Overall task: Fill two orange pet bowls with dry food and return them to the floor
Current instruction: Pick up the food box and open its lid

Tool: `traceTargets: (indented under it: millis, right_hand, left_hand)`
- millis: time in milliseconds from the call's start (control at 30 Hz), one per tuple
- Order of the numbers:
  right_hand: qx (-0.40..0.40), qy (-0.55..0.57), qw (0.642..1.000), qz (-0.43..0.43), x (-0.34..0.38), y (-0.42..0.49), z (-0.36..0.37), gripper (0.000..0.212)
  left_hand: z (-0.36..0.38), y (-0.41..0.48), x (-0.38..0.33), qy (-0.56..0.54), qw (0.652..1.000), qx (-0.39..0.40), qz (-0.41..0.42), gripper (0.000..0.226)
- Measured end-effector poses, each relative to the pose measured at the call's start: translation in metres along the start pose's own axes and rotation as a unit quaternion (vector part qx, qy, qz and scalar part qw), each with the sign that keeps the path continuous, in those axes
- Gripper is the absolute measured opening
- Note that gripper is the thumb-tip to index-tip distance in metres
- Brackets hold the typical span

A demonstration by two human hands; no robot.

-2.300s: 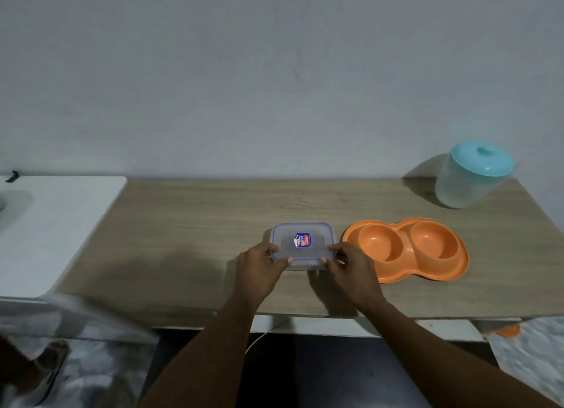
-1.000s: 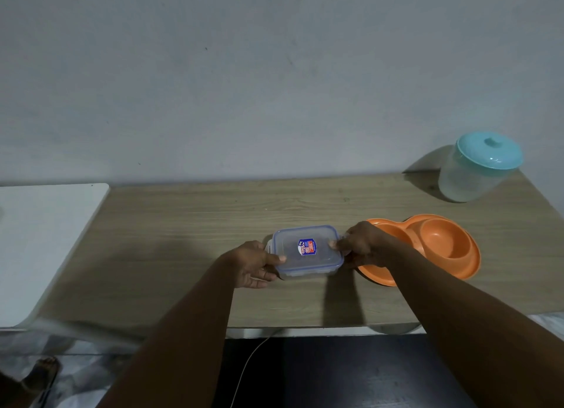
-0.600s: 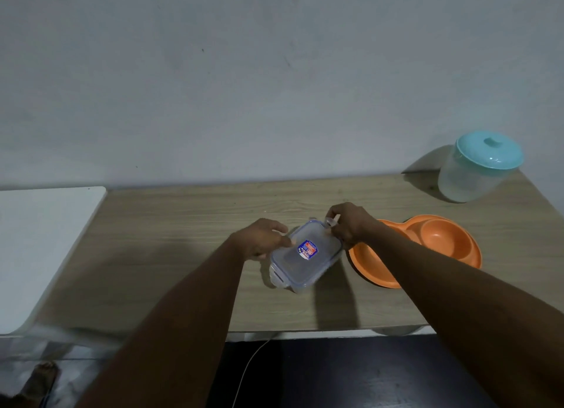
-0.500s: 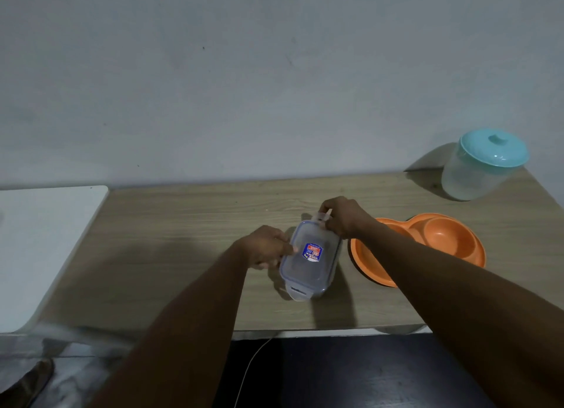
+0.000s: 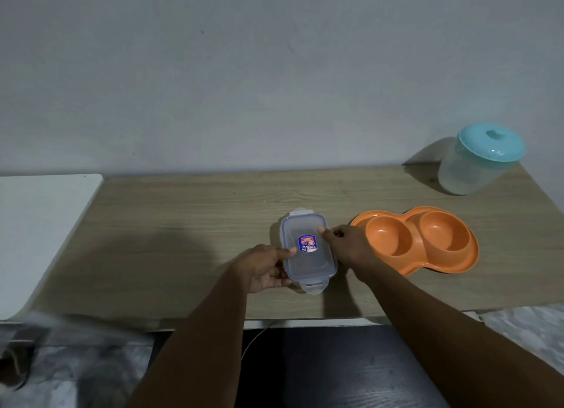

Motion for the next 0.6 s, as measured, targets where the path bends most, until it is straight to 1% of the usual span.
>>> traceTargets:
  millis: [133,233,333,400,500,600]
  right_hand:
    - [0.015,0.030,0.999,0.026,-0.003,-0.005,0.003,0.036]
    - [0.043,0.050,0.996,0.058,-0.005,-0.001,0.006,0.036]
    - [0.059,0.048,0.994,0.078,-0.010,0.005,0.009,0.041]
    - [0.055,0.052,0.995,0.069,-0.006,0.005,0.007,0.044]
    - [0.036,0.012,0.999,0.024,0.006,0.001,0.000,0.037]
    - [0.022,0.003,1.000,0.016,0.002,0.000,-0.007,0.035]
  left_hand:
    - [-0.010,0.004,-0.013,0.042,0.998,-0.017,0.035,0.035]
    - [-0.014,0.006,-0.014,0.053,0.998,-0.020,0.033,0.040]
    - [-0.015,0.006,-0.014,0.055,0.998,-0.017,0.027,0.041]
    - [-0.015,0.007,-0.015,0.050,0.998,-0.017,0.031,0.042]
    - [-0.017,0.008,-0.015,0.050,0.998,-0.023,0.038,0.044]
    - [-0.027,0.007,-0.017,0.062,0.995,-0.058,0.047,0.037]
Point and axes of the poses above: each hand's wrist, its own y-axis towards the middle knuckle, its own z-axis out of the palm, x = y × z, the point moved 10 cm from there along y, towards the middle knuckle, and after that the axes turned 12 degrees about z, right-handed, at the moved point
